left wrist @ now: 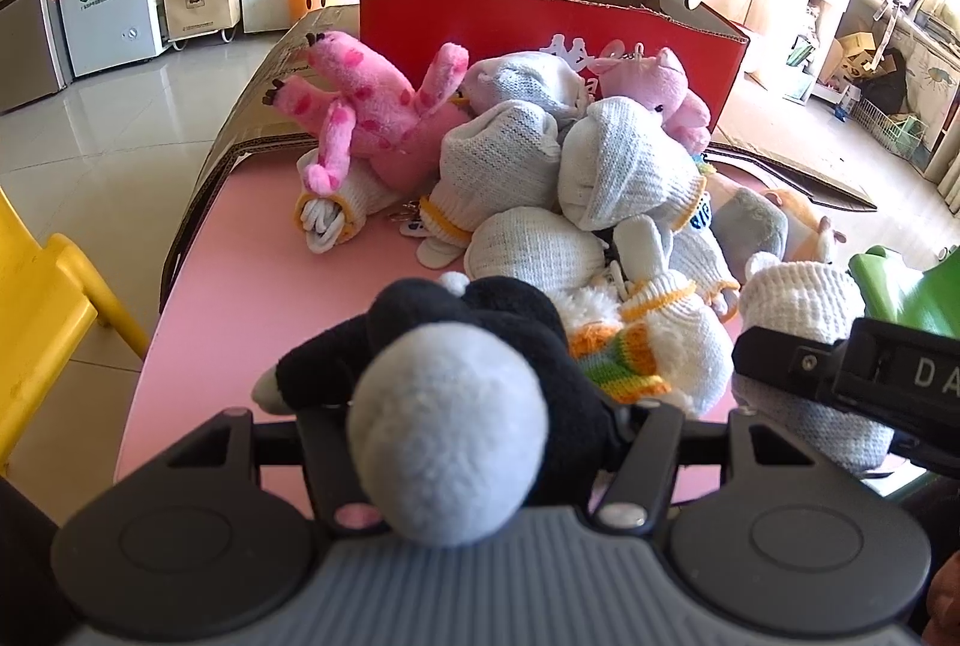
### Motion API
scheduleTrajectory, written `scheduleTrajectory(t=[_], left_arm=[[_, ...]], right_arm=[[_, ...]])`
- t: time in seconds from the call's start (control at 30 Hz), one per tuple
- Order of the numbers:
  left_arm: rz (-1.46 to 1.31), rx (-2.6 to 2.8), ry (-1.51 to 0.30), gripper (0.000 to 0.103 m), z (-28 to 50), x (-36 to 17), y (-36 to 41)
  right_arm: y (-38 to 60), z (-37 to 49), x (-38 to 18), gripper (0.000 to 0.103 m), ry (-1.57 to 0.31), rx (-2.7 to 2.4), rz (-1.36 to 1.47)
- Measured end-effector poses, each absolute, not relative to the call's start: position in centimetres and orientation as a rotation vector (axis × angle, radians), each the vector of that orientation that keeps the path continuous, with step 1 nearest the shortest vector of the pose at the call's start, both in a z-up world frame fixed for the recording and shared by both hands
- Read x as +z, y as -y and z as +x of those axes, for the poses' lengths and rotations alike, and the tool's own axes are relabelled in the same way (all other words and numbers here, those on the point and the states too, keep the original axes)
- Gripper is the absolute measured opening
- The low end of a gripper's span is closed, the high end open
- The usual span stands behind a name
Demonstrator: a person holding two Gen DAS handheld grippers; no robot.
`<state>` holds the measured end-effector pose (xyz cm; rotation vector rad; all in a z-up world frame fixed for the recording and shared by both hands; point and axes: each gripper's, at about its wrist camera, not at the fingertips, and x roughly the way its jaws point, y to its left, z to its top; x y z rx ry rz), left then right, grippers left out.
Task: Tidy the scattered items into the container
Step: 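Lift both held items off the table and carry them toward the red box, then carry the plush and mitten over the open red box with both tools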
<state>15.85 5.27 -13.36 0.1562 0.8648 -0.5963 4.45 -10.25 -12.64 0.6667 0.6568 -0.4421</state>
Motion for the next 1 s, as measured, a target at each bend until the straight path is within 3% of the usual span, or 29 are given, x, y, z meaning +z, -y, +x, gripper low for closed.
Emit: scheduleTrajectory(t=[1.0], left_arm=[[0.120, -0.625, -0.765, 0.059, 17.0, -9.6, -3.4]], right_arm=[[12.1, 5.1, -10.0, 0.067, -0.572, -0.391, 0.717]])
